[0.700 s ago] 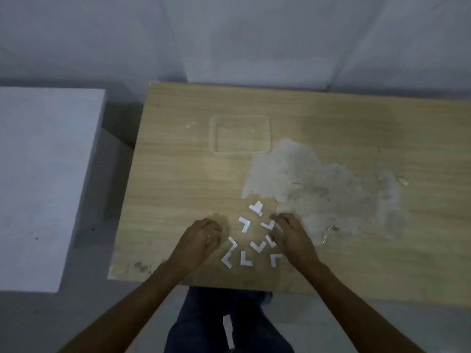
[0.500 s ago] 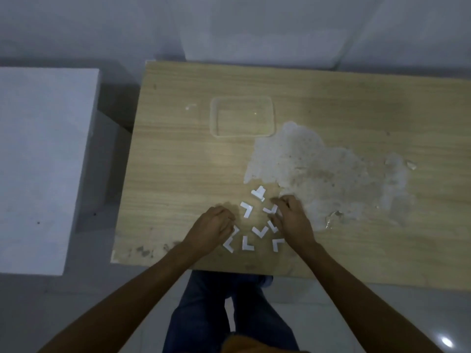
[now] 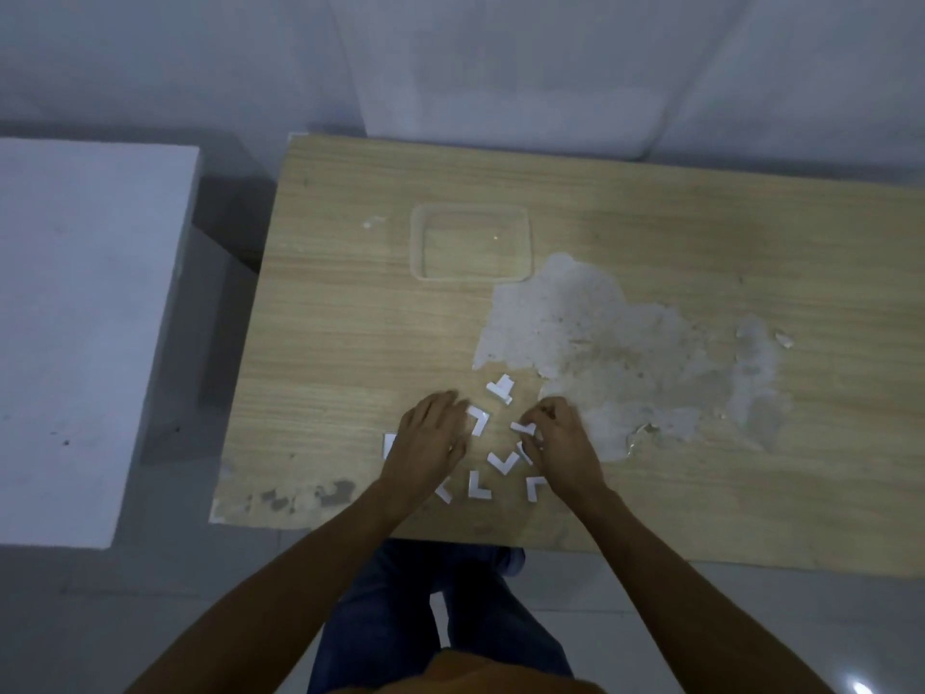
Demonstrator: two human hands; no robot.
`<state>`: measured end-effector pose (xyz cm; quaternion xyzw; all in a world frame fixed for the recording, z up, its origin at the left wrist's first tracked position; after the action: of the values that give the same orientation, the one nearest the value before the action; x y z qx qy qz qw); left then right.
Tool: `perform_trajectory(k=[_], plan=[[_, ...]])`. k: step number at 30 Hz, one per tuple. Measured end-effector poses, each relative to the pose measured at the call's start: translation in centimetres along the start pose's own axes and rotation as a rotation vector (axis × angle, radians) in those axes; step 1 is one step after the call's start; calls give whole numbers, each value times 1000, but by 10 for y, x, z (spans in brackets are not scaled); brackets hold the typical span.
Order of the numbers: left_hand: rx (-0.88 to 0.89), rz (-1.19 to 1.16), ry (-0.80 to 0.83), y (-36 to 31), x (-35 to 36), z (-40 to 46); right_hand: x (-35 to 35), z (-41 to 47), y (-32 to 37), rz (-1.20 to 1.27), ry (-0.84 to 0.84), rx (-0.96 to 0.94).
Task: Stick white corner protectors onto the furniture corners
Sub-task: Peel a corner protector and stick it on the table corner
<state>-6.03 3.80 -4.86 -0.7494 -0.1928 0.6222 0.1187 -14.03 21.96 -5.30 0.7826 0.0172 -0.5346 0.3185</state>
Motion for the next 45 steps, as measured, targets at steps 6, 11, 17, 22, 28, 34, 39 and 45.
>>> perform_trajectory(k=[6, 11, 17, 22, 28, 34, 39, 45], plan=[[-90, 166, 126, 12, 14, -3, 2, -11, 0, 132, -20, 66], [-98, 158, 156, 10, 6, 0, -14, -19, 20, 230, -89, 18], [-239, -604, 101, -16, -49, -5, -57, -29, 64, 457, -177, -33], [-232, -1016, 0, -52, -102, -31, -93, -37, 104, 555, -248, -150], [-253, -1111, -217, -67, -140, -53, -114, -44, 134, 490, -318, -279], [-399, -1141, -342, -68, -150, -63, -123, -52, 151, 455, -237, -322], [-357, -962, -399, -67, -161, -68, -133, -53, 156, 566, -145, -217], [-293, -901, -370, -68, -171, -69, -137, -49, 161, 631, -69, -110]])
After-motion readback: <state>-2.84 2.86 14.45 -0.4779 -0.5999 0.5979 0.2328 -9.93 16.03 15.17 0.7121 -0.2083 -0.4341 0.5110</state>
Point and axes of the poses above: each hand's wrist, its own z-axis towards the middle knuckle, its own x-axis out of the palm, y = z × x, the point moved 4 cm from there along z, towards the middle knuckle, and after that the axes turned 3 degrees about -y, right-handed, at the moved point
